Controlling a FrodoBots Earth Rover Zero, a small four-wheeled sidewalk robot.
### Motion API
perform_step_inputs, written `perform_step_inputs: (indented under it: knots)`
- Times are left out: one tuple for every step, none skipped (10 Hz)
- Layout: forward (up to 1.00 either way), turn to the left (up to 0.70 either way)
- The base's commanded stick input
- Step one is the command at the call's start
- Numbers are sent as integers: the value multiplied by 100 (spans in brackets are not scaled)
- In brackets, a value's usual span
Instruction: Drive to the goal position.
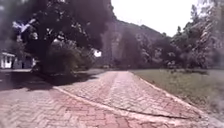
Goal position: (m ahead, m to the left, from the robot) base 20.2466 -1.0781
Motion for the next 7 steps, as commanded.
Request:
perform_step_inputs:
  knots:
    - [70,0]
    - [70,0]
    - [70,0]
    - [70,0]
    - [70,0]
    - [70,0]
    - [70,0]
